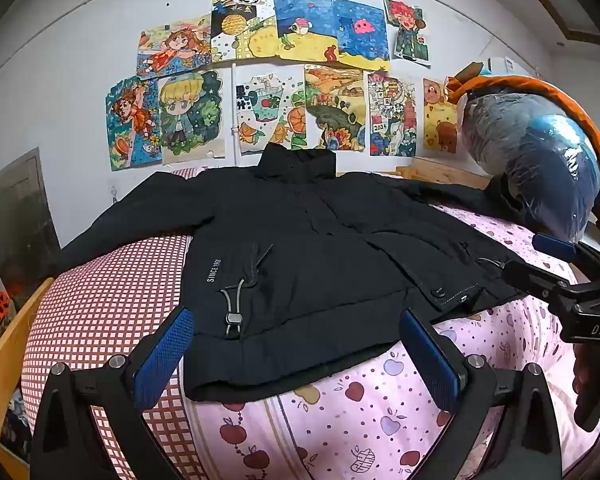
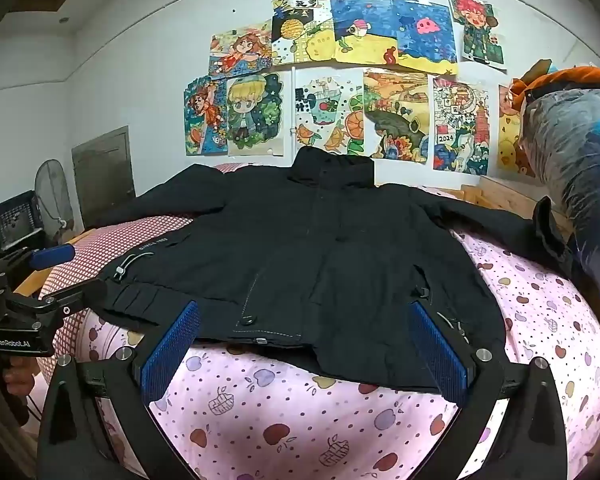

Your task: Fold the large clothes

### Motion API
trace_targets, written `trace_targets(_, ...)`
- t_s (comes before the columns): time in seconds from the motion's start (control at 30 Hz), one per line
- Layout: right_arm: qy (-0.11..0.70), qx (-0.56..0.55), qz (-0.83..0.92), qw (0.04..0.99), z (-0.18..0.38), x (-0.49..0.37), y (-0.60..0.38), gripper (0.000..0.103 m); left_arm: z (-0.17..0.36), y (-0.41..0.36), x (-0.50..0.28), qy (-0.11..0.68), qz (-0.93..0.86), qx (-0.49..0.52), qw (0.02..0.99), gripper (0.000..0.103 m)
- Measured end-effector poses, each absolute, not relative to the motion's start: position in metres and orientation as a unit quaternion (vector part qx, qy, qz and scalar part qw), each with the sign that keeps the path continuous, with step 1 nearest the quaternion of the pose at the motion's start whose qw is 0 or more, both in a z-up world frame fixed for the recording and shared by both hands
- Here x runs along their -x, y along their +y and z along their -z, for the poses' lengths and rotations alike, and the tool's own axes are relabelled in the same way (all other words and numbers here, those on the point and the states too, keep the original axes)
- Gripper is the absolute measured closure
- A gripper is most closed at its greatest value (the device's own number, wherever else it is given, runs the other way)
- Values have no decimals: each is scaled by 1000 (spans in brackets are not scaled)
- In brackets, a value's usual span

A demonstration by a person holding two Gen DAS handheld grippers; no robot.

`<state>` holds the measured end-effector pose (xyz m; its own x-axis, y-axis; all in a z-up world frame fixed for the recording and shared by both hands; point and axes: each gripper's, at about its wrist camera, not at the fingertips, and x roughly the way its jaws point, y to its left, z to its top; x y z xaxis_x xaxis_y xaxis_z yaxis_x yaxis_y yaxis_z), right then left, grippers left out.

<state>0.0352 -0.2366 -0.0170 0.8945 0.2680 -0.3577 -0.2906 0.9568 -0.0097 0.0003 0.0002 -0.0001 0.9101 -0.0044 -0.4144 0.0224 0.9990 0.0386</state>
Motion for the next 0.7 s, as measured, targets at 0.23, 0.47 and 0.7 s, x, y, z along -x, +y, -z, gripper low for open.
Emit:
trace_targets(0.23,183,36,-141,972,19,-37,-238,1,1,-6,-2,215,12,-27,976,0)
trace_targets(0.47,187,32,-141,972,24,-43,-243,1,6,8,-2,213,10,-14,977,0)
trace_targets(0.7,191,32,-139,971,24,-42,-245,1,5,12,-1,213,8,-7,977,0)
